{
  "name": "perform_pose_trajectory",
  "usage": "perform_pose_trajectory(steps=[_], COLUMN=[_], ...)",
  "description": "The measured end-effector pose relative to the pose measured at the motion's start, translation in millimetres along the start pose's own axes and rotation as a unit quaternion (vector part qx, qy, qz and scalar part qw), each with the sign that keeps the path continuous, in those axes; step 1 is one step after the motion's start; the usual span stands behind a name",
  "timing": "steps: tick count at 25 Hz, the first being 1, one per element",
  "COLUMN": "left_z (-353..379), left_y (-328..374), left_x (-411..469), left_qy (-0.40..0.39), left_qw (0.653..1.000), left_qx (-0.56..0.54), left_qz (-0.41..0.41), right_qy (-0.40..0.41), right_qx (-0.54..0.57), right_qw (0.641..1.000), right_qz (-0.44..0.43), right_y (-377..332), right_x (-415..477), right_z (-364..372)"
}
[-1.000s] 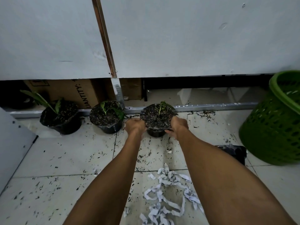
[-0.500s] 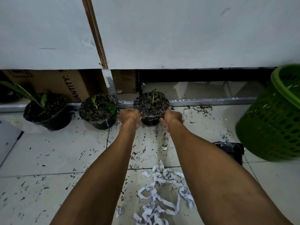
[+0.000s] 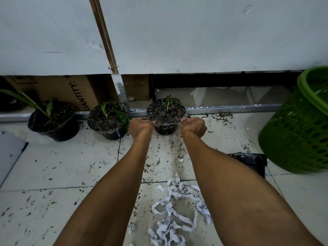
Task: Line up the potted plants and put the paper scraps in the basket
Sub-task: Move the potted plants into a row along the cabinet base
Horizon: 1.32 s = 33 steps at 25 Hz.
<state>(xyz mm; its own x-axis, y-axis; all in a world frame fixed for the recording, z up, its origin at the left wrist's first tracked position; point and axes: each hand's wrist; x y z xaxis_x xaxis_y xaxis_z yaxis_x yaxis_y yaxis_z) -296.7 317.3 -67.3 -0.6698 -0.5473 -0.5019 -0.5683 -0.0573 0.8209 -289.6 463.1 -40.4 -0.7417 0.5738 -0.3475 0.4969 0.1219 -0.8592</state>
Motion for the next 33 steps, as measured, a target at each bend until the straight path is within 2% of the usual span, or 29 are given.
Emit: perform_pose_trajectory(steps=[3, 6, 8, 10, 12, 15, 18, 21, 24, 26, 29, 33], left_z=[-4, -5, -3, 2, 13, 35, 58, 85, 111, 125, 131, 130], left_y=[-9, -9, -4, 0, -2, -8, -11, -14, -25, -33, -39, -33], left_x=[-25, -49, -66, -89, -111, -136, -144, -148, -159, -163, -163, -164], left_qy=[-0.027, -0.068, -0.089, -0.105, -0.117, -0.164, -0.257, -0.293, -0.323, -0.355, -0.378, -0.370], left_qw=[0.999, 0.997, 0.996, 0.994, 0.990, 0.975, 0.930, 0.912, 0.912, 0.905, 0.889, 0.901], left_qx=[-0.019, -0.017, 0.021, 0.026, 0.069, 0.151, 0.261, 0.283, 0.244, 0.208, 0.203, 0.173], left_qz=[-0.020, -0.013, 0.009, 0.021, 0.036, 0.016, -0.033, -0.047, -0.061, -0.106, -0.160, -0.147], right_qy=[-0.049, -0.056, -0.079, -0.102, -0.083, -0.033, -0.060, -0.066, -0.083, -0.094, -0.063, -0.049], right_qx=[-0.039, -0.129, -0.216, -0.254, -0.282, -0.309, -0.376, -0.415, -0.398, -0.371, -0.297, -0.209], right_qw=[0.997, 0.989, 0.969, 0.954, 0.946, 0.944, 0.923, 0.907, 0.913, 0.922, 0.949, 0.972], right_qz=[-0.037, -0.041, -0.089, -0.118, -0.137, -0.114, -0.062, -0.011, 0.039, 0.058, 0.084, 0.100], right_y=[-2, -13, -29, -45, -52, -37, -21, -2, 22, 32, 37, 39], right_x=[-2, -18, -29, -33, -30, -15, 7, 24, 37, 40, 51, 60], right_z=[-10, -36, -63, -100, -134, -171, -199, -218, -220, -221, -227, -232])
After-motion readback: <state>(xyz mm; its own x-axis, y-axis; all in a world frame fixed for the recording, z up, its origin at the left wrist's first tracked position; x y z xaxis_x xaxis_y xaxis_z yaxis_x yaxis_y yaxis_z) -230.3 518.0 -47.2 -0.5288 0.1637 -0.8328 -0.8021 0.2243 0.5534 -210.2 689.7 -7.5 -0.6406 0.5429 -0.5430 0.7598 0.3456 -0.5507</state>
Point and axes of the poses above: each hand's wrist, its own x-axis towards the middle knuckle, its own z-axis out of the palm, y = z × x, and after that the axes turned 3 degrees about -y, right-handed
